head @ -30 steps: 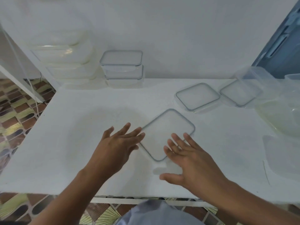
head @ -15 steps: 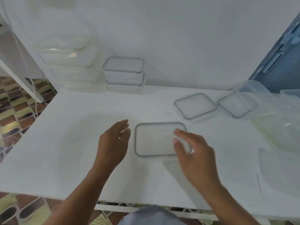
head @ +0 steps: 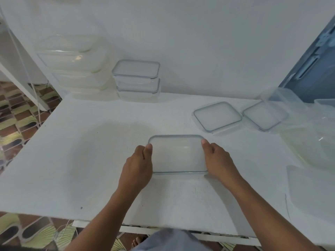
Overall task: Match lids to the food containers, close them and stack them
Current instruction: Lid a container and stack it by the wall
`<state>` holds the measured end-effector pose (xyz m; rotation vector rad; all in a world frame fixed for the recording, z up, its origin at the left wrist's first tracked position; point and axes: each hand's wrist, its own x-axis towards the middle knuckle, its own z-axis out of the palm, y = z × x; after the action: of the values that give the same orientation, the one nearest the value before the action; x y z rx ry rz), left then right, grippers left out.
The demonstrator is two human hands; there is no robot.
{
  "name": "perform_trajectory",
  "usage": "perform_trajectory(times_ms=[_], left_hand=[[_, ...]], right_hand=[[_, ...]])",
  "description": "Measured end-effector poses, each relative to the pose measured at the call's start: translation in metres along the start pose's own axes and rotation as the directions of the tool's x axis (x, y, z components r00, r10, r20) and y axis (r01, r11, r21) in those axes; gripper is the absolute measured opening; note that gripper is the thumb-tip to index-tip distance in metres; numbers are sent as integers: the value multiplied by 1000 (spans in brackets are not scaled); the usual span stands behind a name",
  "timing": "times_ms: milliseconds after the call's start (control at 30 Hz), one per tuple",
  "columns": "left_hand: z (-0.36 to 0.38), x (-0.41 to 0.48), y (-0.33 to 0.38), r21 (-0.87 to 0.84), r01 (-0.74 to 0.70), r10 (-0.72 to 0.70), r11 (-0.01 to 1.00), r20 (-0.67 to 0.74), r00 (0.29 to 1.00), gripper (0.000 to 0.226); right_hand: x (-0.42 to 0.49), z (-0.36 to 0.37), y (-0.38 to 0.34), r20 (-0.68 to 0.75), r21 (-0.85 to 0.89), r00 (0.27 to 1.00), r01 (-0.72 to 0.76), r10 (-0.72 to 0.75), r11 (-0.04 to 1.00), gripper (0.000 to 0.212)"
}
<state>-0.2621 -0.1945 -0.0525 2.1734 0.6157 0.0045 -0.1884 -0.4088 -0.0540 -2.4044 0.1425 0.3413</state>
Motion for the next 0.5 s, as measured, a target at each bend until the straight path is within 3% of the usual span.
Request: perform_trajectory(times_ms=[400,500], left_hand=[[7,-4,-1,-141,5,-19,990,-98,995,50],[0,-2,-3,-204,-9,-15,979,-116,993,49]], right_hand=[[-1,3,7,-27,161,997,70,-67,985,55],[1,3,3,-34,238,996,90,-85,967,72]])
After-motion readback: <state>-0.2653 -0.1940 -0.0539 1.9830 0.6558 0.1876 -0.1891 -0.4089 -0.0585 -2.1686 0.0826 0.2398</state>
